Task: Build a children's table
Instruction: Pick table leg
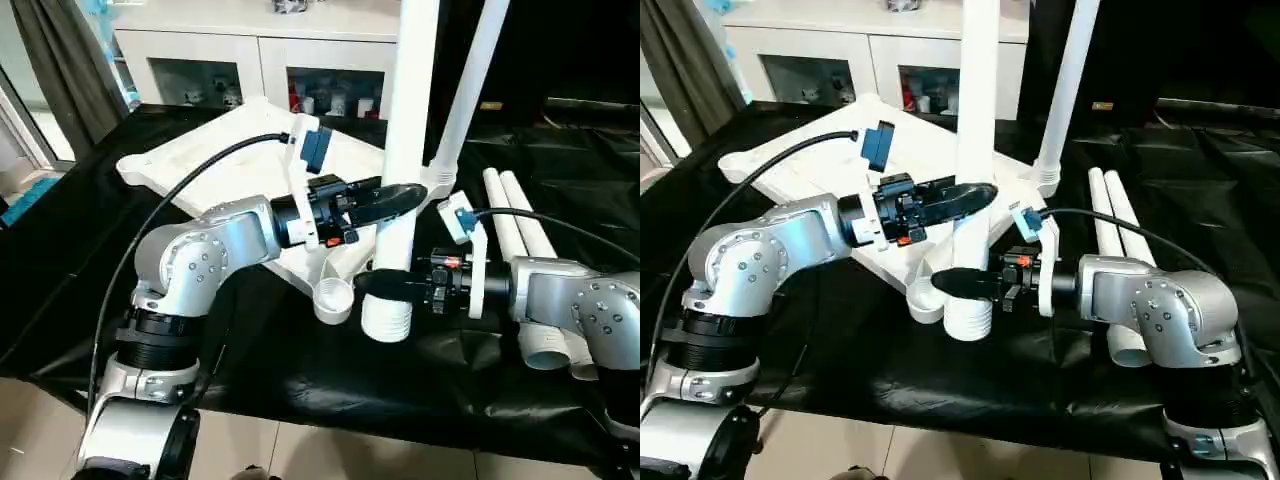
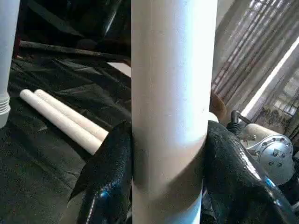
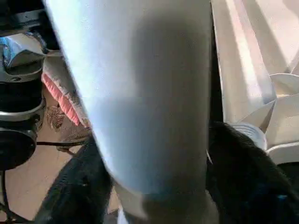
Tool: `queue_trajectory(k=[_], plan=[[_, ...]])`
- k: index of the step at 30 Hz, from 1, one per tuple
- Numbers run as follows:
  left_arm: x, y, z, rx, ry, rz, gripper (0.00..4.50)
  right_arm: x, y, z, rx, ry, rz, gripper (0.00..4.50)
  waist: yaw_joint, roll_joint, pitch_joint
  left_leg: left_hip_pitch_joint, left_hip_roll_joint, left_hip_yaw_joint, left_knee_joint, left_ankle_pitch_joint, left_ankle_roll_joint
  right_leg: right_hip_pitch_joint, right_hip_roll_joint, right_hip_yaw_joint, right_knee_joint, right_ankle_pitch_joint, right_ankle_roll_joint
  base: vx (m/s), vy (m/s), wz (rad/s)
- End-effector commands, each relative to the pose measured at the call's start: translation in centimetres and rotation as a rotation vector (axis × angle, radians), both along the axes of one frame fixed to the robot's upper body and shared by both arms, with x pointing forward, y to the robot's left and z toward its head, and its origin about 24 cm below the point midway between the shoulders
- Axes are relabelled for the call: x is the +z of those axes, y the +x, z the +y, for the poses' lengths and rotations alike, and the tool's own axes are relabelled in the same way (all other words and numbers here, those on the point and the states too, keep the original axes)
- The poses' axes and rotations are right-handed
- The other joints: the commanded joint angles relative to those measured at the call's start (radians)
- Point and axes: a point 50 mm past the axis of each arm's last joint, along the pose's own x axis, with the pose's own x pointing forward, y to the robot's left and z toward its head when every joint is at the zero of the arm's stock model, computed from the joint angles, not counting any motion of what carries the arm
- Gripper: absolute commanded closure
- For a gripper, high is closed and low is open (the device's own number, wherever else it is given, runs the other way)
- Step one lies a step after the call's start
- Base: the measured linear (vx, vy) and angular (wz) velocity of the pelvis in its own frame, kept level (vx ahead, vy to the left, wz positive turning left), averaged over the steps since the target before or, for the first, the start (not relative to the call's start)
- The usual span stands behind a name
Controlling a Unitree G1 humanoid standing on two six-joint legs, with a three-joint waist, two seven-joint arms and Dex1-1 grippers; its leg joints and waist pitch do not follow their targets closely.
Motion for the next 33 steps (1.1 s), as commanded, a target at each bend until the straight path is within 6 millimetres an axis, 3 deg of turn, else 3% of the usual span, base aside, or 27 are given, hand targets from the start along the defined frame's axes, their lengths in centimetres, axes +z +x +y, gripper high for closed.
queue_trajectory(k=[1, 7, 15, 17, 20, 23, 26, 29, 33], plan=[[0.2, -0.3, 0.0, -0.019, 0.01, -0.026, 2.62, 0.6, 0.2, -0.1, 0.002, -0.019, -0.029, 1.99, 0.004, -0.027, -0.076, 0.01, 0.041, -0.011, -0.06, -0.075, 0.028, 0.057, -0.062, 0.045, -0.074, -0.259, -0.147, 0.0, 0.0, 0.0], [0.3, -0.4, -0.1, -0.023, 0.007, -0.026, 2.62, 0.5, 0.2, 0.0, 0.006, -0.019, -0.029, 2.41, 0.004, -0.027, -0.076, 0.01, 0.041, -0.011, -0.06, -0.075, 0.029, 0.058, -0.062, 0.045, -0.073, -0.248, -0.156, 0.0, 0.0, 0.0], [0.1, -0.1, -0.2, 0.003, 0.017, -0.011, 2.62, 0.4, 0.2, 0.0, 0.001, -0.011, -0.037, 2.49, 0.004, -0.027, -0.076, 0.009, 0.04, -0.011, -0.059, -0.08, 0.027, 0.059, -0.062, 0.045, -0.074, -0.255, -0.154, 0.0, 0.0, 0.0], [0.1, 0.1, 0.0, 0.017, 0.014, 0.008, 2.06, 0.4, 0.2, 0.0, -0.007, -0.01, -0.044, 2.5, 0.004, -0.028, -0.077, 0.009, 0.041, -0.011, -0.058, -0.08, 0.026, 0.059, -0.062, 0.046, -0.073, -0.252, -0.154, 0.0, 0.0, 0.0], [0.5, 0.3, 0.3, 0.033, -0.038, 0.018, 1.92, 0.3, 0.3, -0.1, -0.028, -0.007, -0.054, 2.51, 0.004, -0.027, -0.077, 0.01, 0.04, -0.011, -0.058, -0.077, 0.029, 0.058, -0.062, 0.045, -0.075, -0.248, -0.158, 0.0, 0.0, 0.0], [0.6, 1.9, 1.1, 0.234, -0.055, -0.046, 1.6, 0.4, 0.4, 0.0, -0.064, 0.008, -0.078, 2.55, 0.002, -0.027, -0.076, 0.007, 0.041, -0.012, -0.059, -0.081, 0.031, 0.06, -0.061, 0.045, -0.08, -0.244, -0.151, 0.0, 0.0, 0.0], [1.0, 2.8, 1.8, 0.348, -0.102, -0.081, 1.56, 0.6, 0.8, -0.1, -0.128, 0.023, -0.123, 2.57, 0.003, -0.027, -0.079, 0.006, 0.04, -0.013, -0.058, -0.077, 0.03, 0.06, -0.061, 0.044, -0.078, -0.242, -0.141, 0.0, 0.0, 0.0], [1.9, 3.8, 3.3, 0.518, -0.229, -0.087, 1.56, 1.3, 2.2, -0.4, -0.326, 0.032, -0.216, 2.58, 0.002, -0.03, -0.081, 0.008, 0.039, -0.012, -0.058, -0.073, 0.025, 0.061, -0.062, 0.043, -0.075, -0.232, -0.144, 0.0, 0.0, 0.0], [2.0, 3.9, 4.0, 0.575, -0.235, -0.113, 1.56, 1.7, 2.9, -0.6, -0.432, 0.028, -0.269, 2.59, -0.002, -0.026, -0.08, 0.009, 0.04, -0.011, -0.059, -0.067, 0.025, 0.056, -0.06, 0.044, -0.073, -0.22, -0.142, 0.0, 0.0, 0.0]])
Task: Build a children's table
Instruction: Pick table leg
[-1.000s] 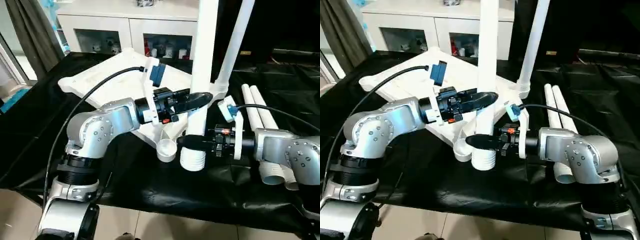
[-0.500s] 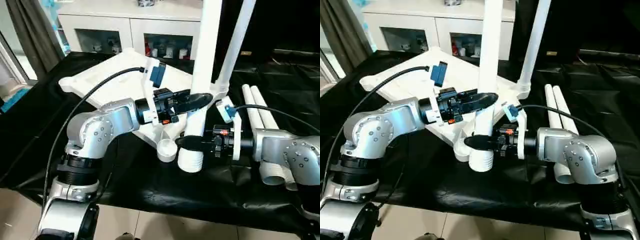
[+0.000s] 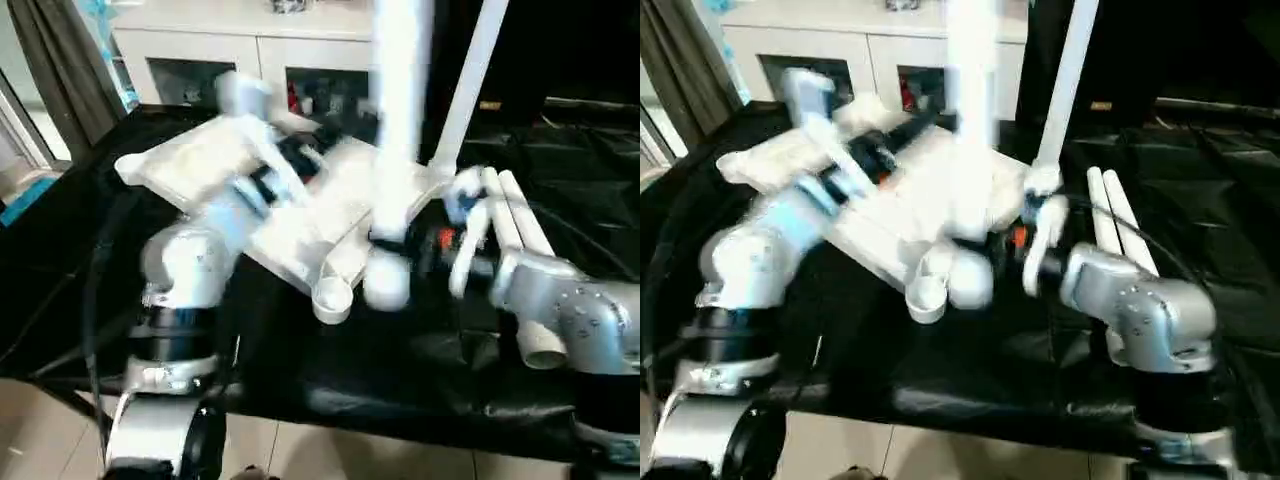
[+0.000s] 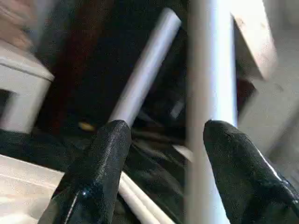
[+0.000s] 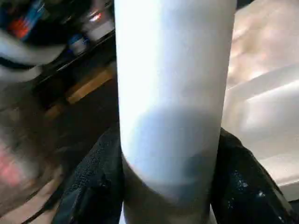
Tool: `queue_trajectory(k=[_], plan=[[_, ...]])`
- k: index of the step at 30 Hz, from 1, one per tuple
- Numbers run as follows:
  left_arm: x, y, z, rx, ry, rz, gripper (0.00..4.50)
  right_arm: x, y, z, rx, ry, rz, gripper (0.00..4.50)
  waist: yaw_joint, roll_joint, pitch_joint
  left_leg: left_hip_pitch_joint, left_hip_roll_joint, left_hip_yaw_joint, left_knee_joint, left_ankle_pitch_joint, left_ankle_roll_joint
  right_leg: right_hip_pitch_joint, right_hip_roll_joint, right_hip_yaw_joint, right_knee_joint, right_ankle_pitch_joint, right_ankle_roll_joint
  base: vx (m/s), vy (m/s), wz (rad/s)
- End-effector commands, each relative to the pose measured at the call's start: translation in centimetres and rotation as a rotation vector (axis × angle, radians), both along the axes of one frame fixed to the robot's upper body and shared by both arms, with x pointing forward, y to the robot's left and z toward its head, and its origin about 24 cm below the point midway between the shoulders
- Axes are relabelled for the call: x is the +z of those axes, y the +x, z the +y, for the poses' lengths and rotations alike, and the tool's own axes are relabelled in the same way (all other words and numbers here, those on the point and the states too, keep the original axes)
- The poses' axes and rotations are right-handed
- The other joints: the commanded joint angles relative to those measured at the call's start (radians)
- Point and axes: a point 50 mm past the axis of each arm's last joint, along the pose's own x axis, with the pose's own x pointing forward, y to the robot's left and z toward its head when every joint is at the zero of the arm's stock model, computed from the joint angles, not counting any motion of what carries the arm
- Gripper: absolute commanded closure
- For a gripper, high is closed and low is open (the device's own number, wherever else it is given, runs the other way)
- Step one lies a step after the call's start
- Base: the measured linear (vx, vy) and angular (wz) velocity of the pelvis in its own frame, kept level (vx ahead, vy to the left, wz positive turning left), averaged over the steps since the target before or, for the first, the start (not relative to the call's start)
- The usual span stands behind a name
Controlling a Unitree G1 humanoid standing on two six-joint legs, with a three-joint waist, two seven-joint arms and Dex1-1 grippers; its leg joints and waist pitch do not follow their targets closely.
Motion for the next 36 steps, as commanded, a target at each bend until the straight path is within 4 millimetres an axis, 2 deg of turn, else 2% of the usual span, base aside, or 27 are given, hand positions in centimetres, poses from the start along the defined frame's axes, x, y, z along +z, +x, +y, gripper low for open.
queue_trajectory(k=[1, 2, 3, 4, 8, 10, 11, 13, 14, 15, 16, 17, 19, 20, 21, 24, 25, 27, 28, 30, 31, 32, 34, 36], plan=[[0.0, 0.2, 0.6, 0.063, 0.035, -0.019, 1.56, 1.0, 0.6, -0.5, -0.095, -0.023, -0.076, 2.59, 0.001, -0.023, -0.08, 0.011, 0.041, -0.012, -0.06, -0.066, 0.024, 0.055, -0.06, 0.044, -0.073, -0.219, -0.139, 0.0, 0.0, 0.0], [-0.7, 0.2, 1.4, 0.152, 0.166, -0.05, 1.56, 1.3, 0.6, -0.6, -0.172, -0.057, -0.135, 2.59, 0.0, -0.024, -0.08, 0.011, 0.04, -0.012, -0.061, -0.069, 0.024, 0.055, -0.059, 0.044, -0.072, -0.217, -0.135, 0.0, 0.0, 0.0], [-1.2, 0.0, 1.7, 0.185, 0.257, -0.086, 1.56, 1.4, 0.4, -0.5, -0.214, -0.064, -0.158, 2.59, -0.001, -0.02, -0.079, 0.01, 0.045, -0.016, -0.064, -0.067, 0.022, 0.051, -0.06, 0.046, -0.071, -0.219, -0.112, 0.0, 0.0, 0.0], [-1.4, -0.2, 1.9, 0.194, 0.293, -0.101, 1.56, 1.4, 0.3, -0.5, -0.234, -0.055, -0.17, 2.59, -0.003, -0.019, -0.079, 0.012, 0.043, -0.015, -0.065, -0.067, 0.019, 0.053, -0.059, 0.045, -0.071, -0.217, -0.099, 0.0, 0.0, 0.0], [-2.2, -1.1, 2.0, 0.182, 0.315, -0.102, 1.56, 1.2, -0.3, -0.4, -0.299, -0.042, -0.198, 2.59, -0.003, -0.012, -0.08, 0.015, 0.043, -0.013, -0.067, -0.089, 0.007, 0.05, -0.06, 0.046, -0.069, -0.202, -0.126, 0.0, 0.0, 0.0], [-2.9, -1.6, 2.3, 0.202, 0.314, -0.082, 1.56, 0.9, -0.6, -0.4, -0.345, -0.032, -0.204, 2.59, -0.003, -0.01, -0.073, 0.013, 0.045, -0.015, -0.071, -0.116, 0.0, 0.048, -0.06, 0.047, -0.07, -0.208, -0.137, 0.0, 0.0, 0.0], [-3.3, -1.7, 2.4, 0.214, 0.321, -0.061, 1.56, 0.9, -0.8, -0.4, -0.36, -0.023, -0.207, 2.59, -0.005, -0.011, -0.065, 0.011, 0.045, -0.014, -0.074, -0.13, 0.0, 0.045, -0.06, 0.048, -0.074, -0.215, -0.135, 0.0, 0.0, 0.0], [-4.2, -1.9, 2.6, 0.233, 0.364, -0.036, 1.56, 0.8, -1.3, -0.3, -0.356, -0.024, -0.222, 2.59, -0.011, -0.013, -0.06, 0.014, 0.042, -0.015, -0.078, -0.186, -0.006, 0.045, -0.058, 0.047, -0.082, -0.293, -0.113, 0.0, 0.0, 0.0], [-4.5, -1.9, 2.6, 0.237, 0.378, -0.028, 1.56, 0.7, -1.5, -0.2, -0.35, -0.027, -0.225, 2.59, -0.013, -0.018, -0.05, 0.013, 0.041, -0.015, -0.082, -0.205, -0.006, 0.04, -0.058, 0.047, -0.088, -0.323, -0.1, 0.0, 0.0, 0.0], [-5.2, -1.8, 2.7, 0.25, 0.414, -0.001, 1.56, 0.4, -1.9, 0.1, -0.333, -0.039, -0.231, 2.59, -0.012, -0.017, -0.044, 0.017, 0.04, -0.015, -0.084, -0.244, -0.008, 0.035, -0.057, 0.05, -0.099, -0.398, -0.062, 0.0, 0.0, 0.0], [-6.0, -1.5, 2.5, 0.272, 0.481, 0.028, 1.56, -0.1, -2.8, 0.6, -0.29, -0.049, -0.229, 2.59, -0.014, -0.018, -0.042, 0.017, 0.039, -0.018, -0.087, -0.255, -0.011, 0.035, -0.057, 0.049, -0.102, -0.431, -0.036, 0.0, 0.0, 0.0], [-6.0, -1.5, 2.5, 0.273, 0.485, 0.029, 1.56, -0.1, -2.9, 0.6, -0.287, -0.049, -0.229, 2.59, -0.015, -0.022, -0.035, 0.017, 0.04, -0.019, -0.09, -0.259, -0.011, 0.031, -0.056, 0.049, -0.107, -0.441, -0.022, 0.0, 0.0, 0.0], [-6.1, -1.3, 2.4, 0.279, 0.497, 0.034, 1.56, -0.3, -3.1, 0.8, -0.274, -0.053, -0.226, 2.59, -0.018, -0.022, -0.036, 0.018, 0.04, -0.022, -0.091, -0.258, -0.013, 0.031, -0.057, 0.048, -0.105, -0.429, -0.015, 0.0, 0.0, 0.0], [-5.9, -0.6, 1.8, 0.276, 0.517, 0.039, 1.56, -0.7, -3.5, 1.3, -0.241, -0.062, -0.218, 2.59, -0.021, -0.028, -0.034, 0.015, 0.042, -0.024, -0.093, -0.25, -0.014, 0.032, -0.057, 0.048, -0.104, -0.402, -0.025, 0.0, 0.0, 0.0], [-5.7, -0.4, 1.5, 0.273, 0.517, 0.038, 1.56, -0.8, -3.6, 1.4, -0.233, -0.064, -0.216, 2.59, -0.021, -0.029, -0.034, 0.017, 0.041, -0.025, -0.092, -0.248, -0.013, 0.031, -0.057, 0.048, -0.101, -0.388, -0.029, 0.0, 0.0, 0.0], [-4.7, 0.4, 0.2, 0.251, 0.512, 0.023, 1.56, -1.1, -3.8, 1.9, -0.209, -0.069, -0.209, 2.59, -0.023, -0.034, -0.03, 0.012, 0.045, -0.027, -0.092, -0.217, -0.009, 0.036, -0.062, 0.049, -0.091, -0.301, -0.071, 0.0, 0.0, 0.0], [-3.9, 0.6, -0.8, 0.218, 0.49, -0.002, 1.56, -1.4, -3.8, 2.1, -0.197, -0.073, -0.197, 2.59, -0.025, -0.038, -0.025, 0.008, 0.044, -0.025, -0.092, -0.193, -0.002, 0.036, -0.061, 0.05, -0.087, -0.251, -0.092, 0.0, 0.0, 0.0], [-3.3, 0.6, -1.3, 0.198, 0.476, -0.024, 1.56, -1.6, -3.9, 2.2, -0.192, -0.086, -0.193, 2.59, -0.027, -0.038, -0.028, 0.009, 0.046, -0.025, -0.088, -0.154, 0.009, 0.041, -0.063, 0.051, -0.078, -0.168, -0.13, 0.0, 0.0, 0.0], [-3.0, 0.5, -1.6, 0.186, 0.468, -0.037, 1.56, -1.7, -3.9, 2.3, -0.189, -0.094, -0.191, 2.59, -0.027, -0.04, -0.027, 0.007, 0.044, -0.022, -0.086, -0.122, 0.026, 0.045, -0.064, 0.05, -0.074, -0.116, -0.152, 0.0, 0.0, 0.0], [-1.8, 0.2, -2.6, 0.136, 0.419, -0.069, 1.56, -2.4, -4.1, 2.4, -0.166, -0.131, -0.178, 2.59, -0.028, -0.043, -0.028, 0.006, 0.044, -0.02, -0.083, -0.081, 0.05, 0.049, -0.066, 0.051, -0.068, -0.058, -0.181, 0.0, 0.0, 0.0], [-0.4, -0.5, -3.6, 0.065, 0.378, -0.111, 1.56, -3.1, -4.1, 2.4, -0.158, -0.174, -0.157, 2.59, -0.028, -0.041, -0.028, 0.007, 0.045, -0.019, -0.082, -0.061, 0.061, 0.05, -0.066, 0.051, -0.065, -0.031, -0.2, 0.0, 0.0, 0.0], [-0.4, -0.5, -3.6, 0.065, 0.378, -0.111, 1.56, -3.1, -4.1, 2.4, -0.158, -0.174, -0.157, 2.59, -0.027, -0.039, -0.029, 0.007, 0.047, -0.019, -0.08, -0.054, 0.064, 0.051, -0.068, 0.051, -0.062, -0.019, -0.212, 0.0, 0.0, 0.0], [0.5, -1.2, -4.3, 0.008, 0.352, -0.145, 1.56, -3.5, -4.0, 2.3, -0.157, -0.2, -0.145, 2.59, -0.027, -0.042, -0.03, 0.006, 0.047, -0.017, -0.077, -0.041, 0.082, 0.053, -0.068, 0.052, -0.061, 0.001, -0.236, 0.0, 0.0, 0.0], [1.3, -1.8, -5.0, -0.048, 0.33, -0.176, 1.56, -3.7, -4.0, 2.2, -0.153, -0.217, -0.139, 2.59, -0.027, -0.042, -0.025, 0.005, 0.048, -0.015, -0.08, -0.07, 0.087, 0.052, -0.069, 0.052, -0.066, -0.039, -0.244, 0.0, 0.0, 0.0]])
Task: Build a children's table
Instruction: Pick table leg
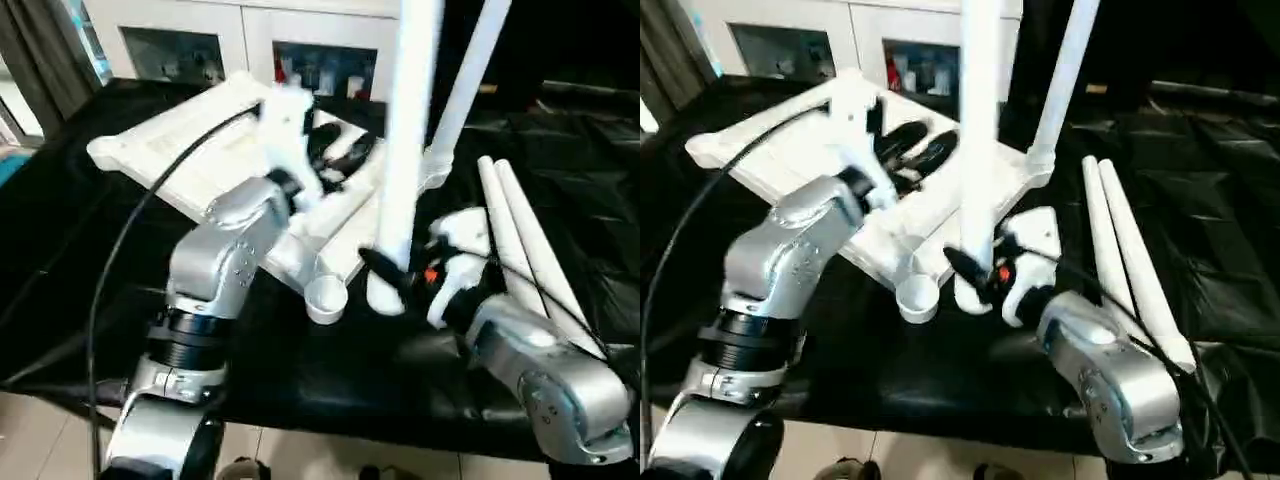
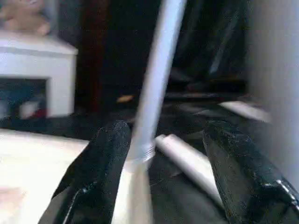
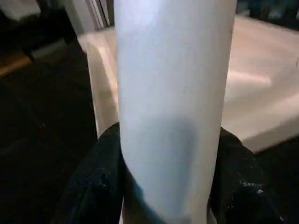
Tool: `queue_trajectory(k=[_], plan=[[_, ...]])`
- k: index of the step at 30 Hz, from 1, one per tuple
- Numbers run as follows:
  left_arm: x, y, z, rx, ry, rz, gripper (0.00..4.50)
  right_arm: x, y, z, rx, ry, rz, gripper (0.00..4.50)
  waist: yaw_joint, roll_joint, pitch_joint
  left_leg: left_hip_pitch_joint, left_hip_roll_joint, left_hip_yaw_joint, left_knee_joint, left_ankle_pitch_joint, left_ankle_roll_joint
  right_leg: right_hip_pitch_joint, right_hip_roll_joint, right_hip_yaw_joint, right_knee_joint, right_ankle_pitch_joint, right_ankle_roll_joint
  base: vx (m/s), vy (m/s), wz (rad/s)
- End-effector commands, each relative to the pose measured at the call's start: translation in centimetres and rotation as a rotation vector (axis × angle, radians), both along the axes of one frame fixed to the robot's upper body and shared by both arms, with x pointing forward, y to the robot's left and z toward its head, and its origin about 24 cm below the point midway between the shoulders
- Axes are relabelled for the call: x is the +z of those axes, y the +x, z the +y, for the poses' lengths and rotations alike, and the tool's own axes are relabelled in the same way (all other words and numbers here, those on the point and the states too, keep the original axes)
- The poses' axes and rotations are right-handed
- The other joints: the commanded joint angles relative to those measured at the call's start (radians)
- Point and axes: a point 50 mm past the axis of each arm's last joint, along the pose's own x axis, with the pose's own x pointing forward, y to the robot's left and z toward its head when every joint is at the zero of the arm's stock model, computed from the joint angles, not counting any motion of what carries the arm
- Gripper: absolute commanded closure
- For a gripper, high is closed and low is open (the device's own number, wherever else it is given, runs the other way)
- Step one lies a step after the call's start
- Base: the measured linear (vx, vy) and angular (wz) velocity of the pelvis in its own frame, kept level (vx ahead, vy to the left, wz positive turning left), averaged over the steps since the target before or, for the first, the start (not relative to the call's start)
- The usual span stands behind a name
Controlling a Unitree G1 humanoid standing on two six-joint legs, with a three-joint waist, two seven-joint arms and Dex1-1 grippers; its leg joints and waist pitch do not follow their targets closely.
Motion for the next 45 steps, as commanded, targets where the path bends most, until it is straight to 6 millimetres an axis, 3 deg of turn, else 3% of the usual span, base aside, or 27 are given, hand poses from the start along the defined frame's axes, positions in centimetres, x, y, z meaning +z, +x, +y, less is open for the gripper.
queue_trajectory(k=[1, 7, 10, 13, 19, 23, 29, 32, 34, 35, 37, 38, 39, 40, 41, 43, 45], plan=[[1.9, -1.5, -1.6, -0.142, -0.019, -0.069, 1.56, -0.2, 0.0, 0.0, 0.009, -0.028, 0.003, 2.59, 0.003, -0.007, -0.061, 0.017, 0.049, -0.018, -0.064, -0.087, 0.075, 0.064, -0.07, 0.05, -0.055, -0.08, -0.233, 0.0, 0.0, 0.0], [2.2, -2.3, -2.7, -0.227, -0.014, -0.085, 1.56, -0.5, 0.4, 0.1, 0.016, -0.049, 0.007, 2.59, 0.001, -0.007, -0.059, 0.02, 0.051, -0.018, -0.069, -0.136, 0.04, 0.06, -0.068, 0.052, -0.067, -0.187, -0.192, 0.0, 0.0, 0.0], [2.2, -2.5, -2.9, -0.239, -0.012, -0.082, 1.56, -0.5, 0.5, 0.1, 0.019, -0.052, 0.006, 2.59, 0.001, -0.006, -0.062, 0.02, 0.052, -0.02, -0.069, -0.132, 0.031, 0.06, -0.068, 0.052, -0.065, -0.176, -0.185, 0.0, 0.0, 0.0], [1.9, -2.2, -3.1, -0.215, 0.007, -0.085, 1.56, -0.5, 0.6, 0.1, 0.024, -0.055, 0.002, 2.59, 0.002, -0.007, -0.067, 0.018, 0.052, -0.02, -0.067, -0.101, 0.038, 0.063, -0.067, 0.052, -0.059, -0.117, -0.195, 0.0, 0.0, 0.0], [1.6, -0.1, -1.0, -0.039, 0.035, -0.073, 1.56, 0.0, 0.9, 0.0, 0.006, -0.039, -0.019, 2.59, 0.003, -0.004, -0.073, 0.021, 0.051, -0.019, -0.064, -0.094, 0.045, 0.067, -0.068, 0.052, -0.057, -0.094, -0.206, 0.0, 0.0, 0.0], [1.2, 1.7, 2.9, 0.1, 0.098, -0.111, 1.56, 0.6, 1.7, -0.8, -0.016, -0.028, -0.042, 2.59, -0.002, 0.003, -0.086, 0.023, 0.048, -0.019, -0.061, -0.095, 0.03, 0.071, -0.067, 0.052, -0.055, -0.103, -0.196, 0.0, 0.0, 0.0], [1.8, 1.1, 3.0, 0.037, 0.016, -0.103, 1.56, 0.5, 1.9, -0.9, -0.006, -0.047, -0.04, 2.59, 0.013, 0.007, -0.1, 0.027, 0.053, -0.017, -0.053, -0.051, 0.031, 0.072, -0.069, 0.052, -0.036, -0.017, -0.25, 0.0, 0.0, 0.0], [2.7, -0.1, 2.2, -0.083, -0.082, -0.101, 1.56, 0.2, 2.0, -0.8, -0.002, -0.075, -0.024, 2.59, 0.022, 0.003, -0.095, 0.024, 0.053, -0.015, -0.054, -0.088, 0.02, 0.07, -0.072, 0.053, -0.039, -0.063, -0.26, 0.0, 0.0, 0.0], [2.7, -0.6, 1.8, -0.135, -0.081, -0.102, 1.56, 0.0, 2.1, -0.8, -0.002, -0.086, -0.015, 2.59, 0.025, 0.003, -0.092, 0.025, 0.051, -0.013, -0.054, -0.129, 0.01, 0.069, -0.071, 0.055, -0.048, -0.139, -0.237, 0.0, 0.0, 0.0], [2.0, -0.5, 1.7, -0.146, -0.024, -0.092, 1.56, 0.0, 2.3, -0.8, -0.01, -0.086, -0.008, 2.59, 0.026, 0.003, -0.091, 0.025, 0.049, -0.013, -0.054, -0.135, 0.005, 0.069, -0.072, 0.055, -0.05, -0.165, -0.227, 0.0, 0.0, 0.0], [0.9, -0.1, 2.0, -0.114, 0.072, -0.099, 1.56, 0.1, 2.4, -0.9, -0.019, -0.078, -0.008, 2.59, 0.024, 0.004, -0.089, 0.029, 0.047, -0.014, -0.058, -0.173, -0.009, 0.063, -0.067, 0.055, -0.062, -0.262, -0.168, 0.0, 0.0, 0.0], [-0.5, 0.6, 3.0, -0.08, 0.201, -0.104, 1.38, 0.4, 2.6, -1.1, -0.034, -0.064, -0.019, 2.59, 0.026, 0.007, -0.088, 0.029, 0.045, -0.018, -0.061, -0.186, -0.013, 0.06, -0.066, 0.054, -0.072, -0.311, -0.132, 0.0, 0.0, 0.0], [-1.7, 1.1, 4.1, -0.058, 0.321, -0.107, 1.2, 0.7, 2.8, -1.5, -0.052, -0.052, -0.031, 2.59, 0.023, 0.01, -0.09, 0.029, 0.045, -0.018, -0.061, -0.191, -0.023, 0.062, -0.064, 0.055, -0.068, -0.32, -0.117, 0.0, 0.0, 0.0], [-1.7, 1.1, 4.1, -0.058, 0.321, -0.107, 1.2, 0.7, 2.8, -1.5, -0.052, -0.052, -0.031, 2.59, 0.018, 0.01, -0.091, 0.028, 0.043, -0.02, -0.064, -0.194, -0.031, 0.061, -0.062, 0.054, -0.07, -0.337, -0.086, 0.0, 0.0, 0.0], [-2.9, 1.4, 5.2, -0.077, 0.49, -0.128, 1.17, 0.9, 3.0, -1.9, -0.067, -0.045, -0.04, 2.59, 0.019, 0.018, -0.093, 0.031, 0.044, -0.021, -0.064, -0.195, -0.039, 0.06, -0.064, 0.054, -0.068, -0.335, -0.086, 0.0, 0.0, 0.0], [-5.6, 1.2, 7.4, -0.199, 0.84, -0.139, 1.06, 1.0, 3.0, -2.6, -0.086, -0.041, -0.043, 2.59, 0.017, 0.016, -0.096, 0.033, 0.044, -0.025, -0.068, -0.202, -0.044, 0.056, -0.064, 0.055, -0.071, -0.34, -0.063, 0.0, 0.0, 0.0], [-5.6, 1.2, 7.4, -0.199, 0.84, -0.139, 0.79, 1.0, 3.0, -2.6, -0.086, -0.041, -0.043, 2.59, 0.013, 0.022, -0.098, 0.035, 0.048, -0.025, -0.068, -0.19, -0.056, 0.053, -0.064, 0.055, -0.061, -0.282, -0.086, 0.0, 0.0, 0.0]])
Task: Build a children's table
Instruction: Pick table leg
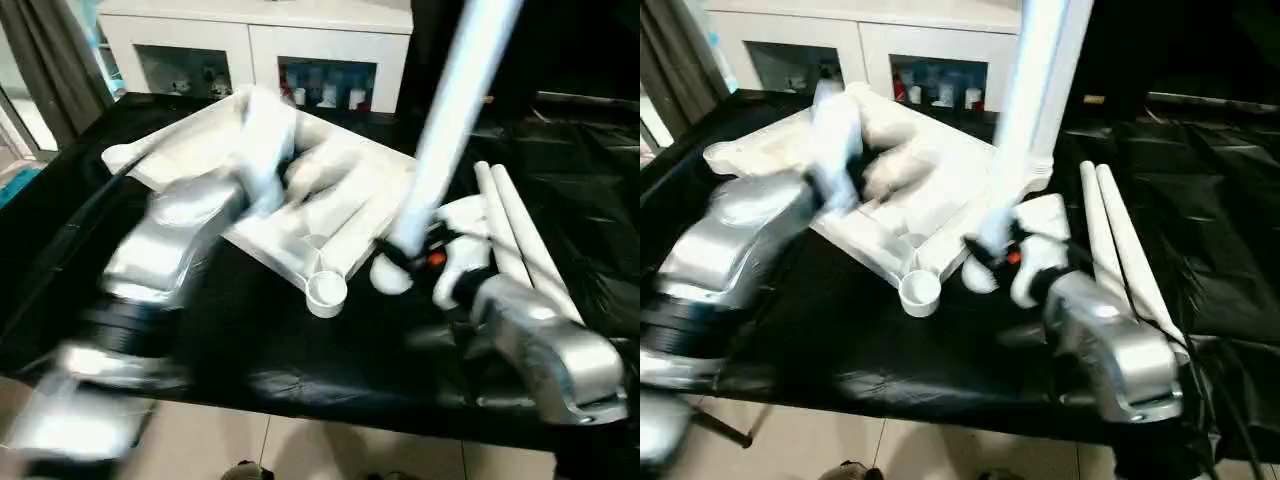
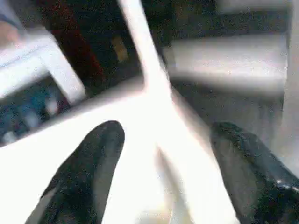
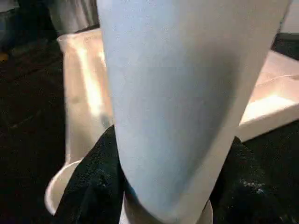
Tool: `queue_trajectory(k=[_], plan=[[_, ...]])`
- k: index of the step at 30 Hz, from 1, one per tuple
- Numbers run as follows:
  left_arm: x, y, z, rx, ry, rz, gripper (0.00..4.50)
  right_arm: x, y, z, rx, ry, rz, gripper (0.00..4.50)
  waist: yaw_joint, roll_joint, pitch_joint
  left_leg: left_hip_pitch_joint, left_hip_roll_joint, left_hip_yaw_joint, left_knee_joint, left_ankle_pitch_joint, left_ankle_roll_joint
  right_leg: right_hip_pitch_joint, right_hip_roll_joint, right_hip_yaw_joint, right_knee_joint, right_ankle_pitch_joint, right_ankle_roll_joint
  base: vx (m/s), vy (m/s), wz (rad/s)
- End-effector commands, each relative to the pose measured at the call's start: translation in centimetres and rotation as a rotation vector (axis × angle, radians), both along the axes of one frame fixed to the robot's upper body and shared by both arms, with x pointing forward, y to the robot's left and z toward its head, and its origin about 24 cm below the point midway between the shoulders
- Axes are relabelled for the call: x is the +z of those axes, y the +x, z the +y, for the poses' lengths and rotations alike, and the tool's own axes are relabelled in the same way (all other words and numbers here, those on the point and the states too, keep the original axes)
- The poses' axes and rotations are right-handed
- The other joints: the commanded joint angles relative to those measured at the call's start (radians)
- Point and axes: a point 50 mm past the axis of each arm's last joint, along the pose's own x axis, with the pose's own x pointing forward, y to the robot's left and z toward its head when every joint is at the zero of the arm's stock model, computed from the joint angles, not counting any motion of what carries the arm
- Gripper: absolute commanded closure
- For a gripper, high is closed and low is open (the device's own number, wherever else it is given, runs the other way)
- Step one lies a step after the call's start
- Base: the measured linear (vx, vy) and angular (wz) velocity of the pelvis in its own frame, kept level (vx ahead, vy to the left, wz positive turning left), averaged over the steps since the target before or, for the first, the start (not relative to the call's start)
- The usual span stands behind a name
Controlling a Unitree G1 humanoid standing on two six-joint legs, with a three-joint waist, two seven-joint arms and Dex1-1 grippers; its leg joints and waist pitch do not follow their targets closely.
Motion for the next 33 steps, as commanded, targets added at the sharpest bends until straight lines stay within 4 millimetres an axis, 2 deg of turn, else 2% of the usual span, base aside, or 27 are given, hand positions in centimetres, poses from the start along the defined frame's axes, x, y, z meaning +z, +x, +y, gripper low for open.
queue_trajectory(k=[1, 4, 5, 8, 9, 10, 11, 14, 18, 19, 22, 23, 24, 26, 27, 28, 29, 30, 31, 33], plan=[[-1.2, -0.4, -0.2, -0.106, 0.161, 0.008, 0.74, 0.5, 0.1, -0.3, -0.004, 0.009, -0.03, 2.59, 0.002, 0.01, -0.092, 0.024, 0.05, -0.023, -0.076, -0.179, -0.045, 0.046, -0.065, 0.053, -0.071, -0.233, -0.116, 0.0, 0.0, 0.0], [-2.0, -0.6, 0.4, -0.144, 0.24, 0.044, 0.72, 0.5, 0.0, -0.5, -0.008, 0.011, -0.027, 2.59, 0.012, 0.012, -0.095, 0.021, 0.051, -0.02, -0.072, -0.151, -0.041, 0.051, -0.069, 0.053, -0.054, -0.135, -0.178, 0.0, 0.0, 0.0], [-3.5, -0.7, 1.4, -0.168, 0.353, 0.144, 0.72, 0.4, 0.0, -0.7, -0.016, 0.01, -0.026, 2.59, 0.014, 0.017, -0.094, 0.023, 0.049, -0.018, -0.071, -0.152, -0.039, 0.048, -0.067, 0.053, -0.055, -0.12, -0.187, 0.0, 0.0, 0.0], [-4.4, -0.6, 1.9, -0.198, 0.409, 0.191, 0.72, 0.5, 0.1, -0.8, -0.021, 0.01, -0.029, 2.59, 0.013, 0.012, -0.095, 0.019, 0.043, -0.016, -0.07, -0.155, -0.037, 0.055, -0.068, 0.054, -0.055, -0.115, -0.187, 0.0, 0.0, 0.0], [-4.6, -0.5, 1.9, -0.197, 0.414, 0.188, 0.72, 0.5, 0.2, -0.9, -0.023, 0.01, -0.03, 2.59, 0.014, 0.017, -0.096, 0.021, 0.047, -0.018, -0.07, -0.157, -0.041, 0.055, -0.072, 0.054, -0.053, -0.113, -0.195, 0.0, 0.0, 0.0], [-4.9, -0.2, 1.8, -0.193, 0.418, 0.178, 0.72, 0.5, 0.2, -0.9, -0.022, 0.01, -0.03, 2.59, 0.012, 0.013, -0.094, 0.02, 0.045, -0.017, -0.07, -0.166, -0.038, 0.055, -0.07, 0.053, -0.058, -0.124, -0.199, 0.0, 0.0, 0.0], [-5.3, 0.2, 1.6, -0.189, 0.434, 0.159, 0.72, 0.6, 0.2, -0.9, -0.022, 0.01, -0.031, 2.59, 0.016, 0.014, -0.095, 0.023, 0.048, -0.018, -0.069, -0.173, -0.04, 0.055, -0.074, 0.054, -0.058, -0.131, -0.203, 0.0, 0.0, 0.0], [-5.9, 0.7, 1.2, -0.205, 0.47, 0.138, 0.72, 0.6, 0.2, -1.0, -0.021, 0.008, -0.032, 2.59, 0.019, 0.012, -0.093, 0.02, 0.045, -0.018, -0.069, -0.182, -0.034, 0.057, -0.072, 0.053, -0.066, -0.166, -0.193, 0.0, 0.0, 0.0], [-6.8, 1.0, 0.9, -0.207, 0.513, 0.145, 0.72, 0.5, 0.1, -0.9, -0.017, 0.006, -0.032, 2.59, 0.019, 0.009, -0.096, 0.018, 0.047, -0.021, -0.069, -0.175, -0.03, 0.061, -0.077, 0.053, -0.063, -0.176, -0.188, 0.0, 0.0, 0.0], [-7.1, 1.1, 0.9, -0.214, 0.535, 0.149, 0.72, 0.5, 0.0, -0.8, -0.015, 0.006, -0.032, 2.59, 0.018, 0.012, -0.097, 0.016, 0.047, -0.02, -0.068, -0.171, -0.027, 0.06, -0.077, 0.054, -0.065, -0.169, -0.191, 0.0, 0.0, 0.0], [-7.5, 1.3, 0.8, -0.209, 0.54, 0.15, 0.72, 0.5, -0.1, -0.7, -0.012, 0.005, -0.032, 2.59, 0.018, 0.009, -0.097, 0.018, 0.047, -0.02, -0.067, -0.163, -0.016, 0.061, -0.077, 0.053, -0.064, -0.164, -0.199, 0.0, 0.0, 0.0], [-7.5, 1.4, 0.7, -0.199, 0.518, 0.156, 0.72, 0.5, -0.1, -0.7, -0.011, 0.005, -0.033, 2.59, 0.019, 0.019, -0.097, 0.017, 0.046, -0.02, -0.066, -0.164, -0.015, 0.06, -0.077, 0.053, -0.065, -0.169, -0.201, 0.0, 0.0, 0.0], [-7.6, 1.5, 0.6, -0.2, 0.51, 0.154, 0.72, 0.4, -0.1, -0.7, -0.011, 0.004, -0.033, 2.59, 0.019, 0.013, -0.097, 0.019, 0.046, -0.019, -0.065, -0.169, -0.013, 0.06, -0.076, 0.052, -0.067, -0.17, -0.203, 0.0, 0.0, 0.0], [-7.7, 1.5, 0.2, -0.221, 0.504, 0.142, 1.08, 0.4, -0.2, -0.7, -0.01, 0.002, -0.034, 2.59, 0.02, 0.013, -0.098, 0.017, 0.046, -0.019, -0.065, -0.165, -0.005, 0.061, -0.076, 0.052, -0.068, -0.173, -0.204, 0.0, 0.0, 0.0], [-7.7, 1.5, 0.2, -0.222, 0.503, 0.142, 1.12, 0.4, -0.2, -0.7, -0.01, 0.002, -0.034, 2.59, 0.022, 0.013, -0.099, 0.018, 0.046, -0.018, -0.064, -0.166, -0.003, 0.061, -0.077, 0.052, -0.069, -0.175, -0.204, 0.0, 0.0, 0.0], [-7.9, 1.4, 0.0, -0.256, 0.512, 0.156, 1.19, 0.4, -0.3, -0.7, -0.011, 0.0, -0.035, 2.59, 0.022, 0.019, -0.1, 0.017, 0.047, -0.02, -0.064, -0.163, -0.003, 0.061, -0.078, 0.052, -0.067, -0.171, -0.206, 0.0, 0.0, 0.0], [-7.9, 1.4, 0.0, -0.256, 0.512, 0.156, 1.19, 0.4, -0.3, -0.7, -0.011, 0.0, -0.035, 2.59, 0.021, 0.017, -0.1, 0.017, 0.047, -0.02, -0.065, -0.163, -0.002, 0.06, -0.077, 0.051, -0.068, -0.168, -0.205, 0.0, 0.0, 0.0], [-8.0, 1.3, -0.1, -0.274, 0.518, 0.164, 1.42, 0.4, -0.3, -0.8, -0.011, -0.001, -0.036, 2.59, 0.021, 0.016, -0.1, 0.018, 0.048, -0.021, -0.066, -0.165, -0.002, 0.061, -0.077, 0.051, -0.067, -0.165, -0.209, 0.0, 0.0, 0.0], [-8.0, 1.1, -0.2, -0.305, 0.522, 0.196, 1.51, 0.4, -0.3, -0.8, -0.01, -0.003, -0.035, 2.59, 0.021, 0.02, -0.1, 0.018, 0.048, -0.021, -0.065, -0.167, -0.003, 0.061, -0.078, 0.051, -0.065, -0.159, -0.213, 0.0, 0.0, 0.0], [-8.1, 0.8, -0.3, -0.35, 0.515, 0.255, 1.55, 0.4, -0.3, -0.9, -0.009, -0.007, -0.035, 2.59, 0.021, 0.018, -0.1, 0.017, 0.048, -0.02, -0.066, -0.162, -0.001, 0.062, -0.079, 0.051, -0.066, -0.154, -0.218, 0.0, 0.0, 0.0]])
